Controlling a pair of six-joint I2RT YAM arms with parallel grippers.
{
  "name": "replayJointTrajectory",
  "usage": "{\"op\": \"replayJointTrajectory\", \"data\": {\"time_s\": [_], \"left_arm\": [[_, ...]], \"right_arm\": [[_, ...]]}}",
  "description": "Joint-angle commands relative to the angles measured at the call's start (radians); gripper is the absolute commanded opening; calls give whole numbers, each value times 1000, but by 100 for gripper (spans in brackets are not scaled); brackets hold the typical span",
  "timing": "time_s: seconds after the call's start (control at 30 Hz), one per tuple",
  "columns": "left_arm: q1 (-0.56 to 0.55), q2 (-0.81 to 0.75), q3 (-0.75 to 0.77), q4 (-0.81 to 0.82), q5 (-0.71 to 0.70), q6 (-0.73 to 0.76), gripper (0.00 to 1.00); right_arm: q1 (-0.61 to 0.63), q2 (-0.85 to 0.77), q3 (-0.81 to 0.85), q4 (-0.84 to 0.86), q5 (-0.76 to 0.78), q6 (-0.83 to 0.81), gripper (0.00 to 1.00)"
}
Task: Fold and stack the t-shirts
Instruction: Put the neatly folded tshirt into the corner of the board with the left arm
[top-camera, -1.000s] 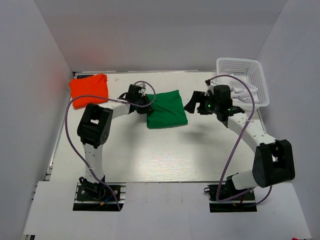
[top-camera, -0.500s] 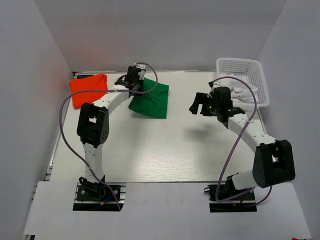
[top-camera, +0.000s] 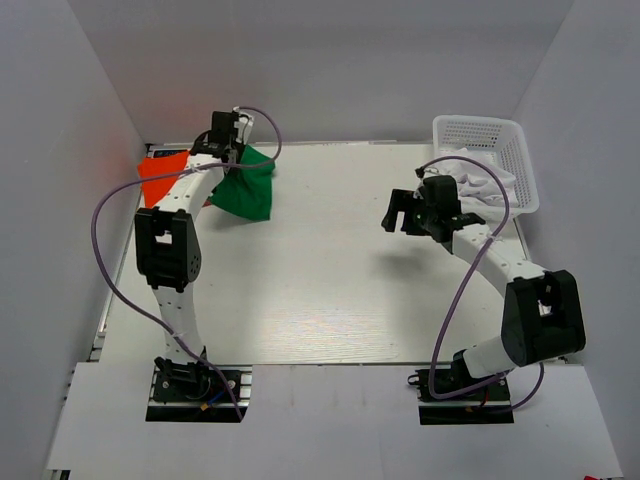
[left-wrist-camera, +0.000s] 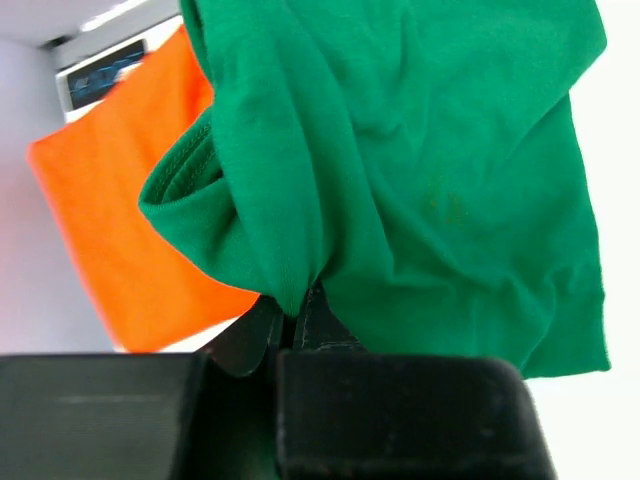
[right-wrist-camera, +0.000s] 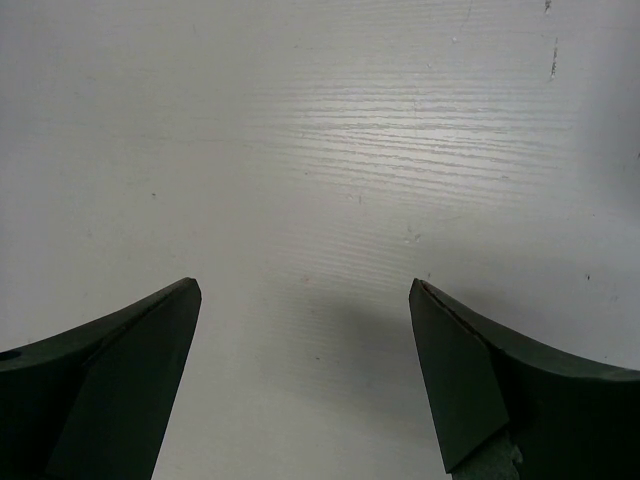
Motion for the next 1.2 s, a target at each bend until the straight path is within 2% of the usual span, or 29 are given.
{"op": "replayJointTrajectory", "data": {"time_s": [0.0, 0.27, 0.37, 0.6, 0.87, 1.17], "left_arm": [[41, -112, 56, 7, 15, 94, 0], [111, -48, 254, -123, 63, 114, 0], [133, -48, 278, -135, 63, 125, 0], [185, -80, 279, -135, 103, 101, 0], [245, -8, 266, -92, 104, 101, 0], [354, 136, 289, -19, 147, 10, 0]], "right_arm": [[-4, 16, 56, -9, 17, -8, 91], [-3, 61, 83, -11, 35, -16, 91], [-3, 67, 91, -3, 32, -14, 91], [-3, 95, 129, -9, 34, -16, 91], [-1, 87, 140, -3, 23, -19, 91], [0, 117, 188, -31, 46, -13, 91]]}}
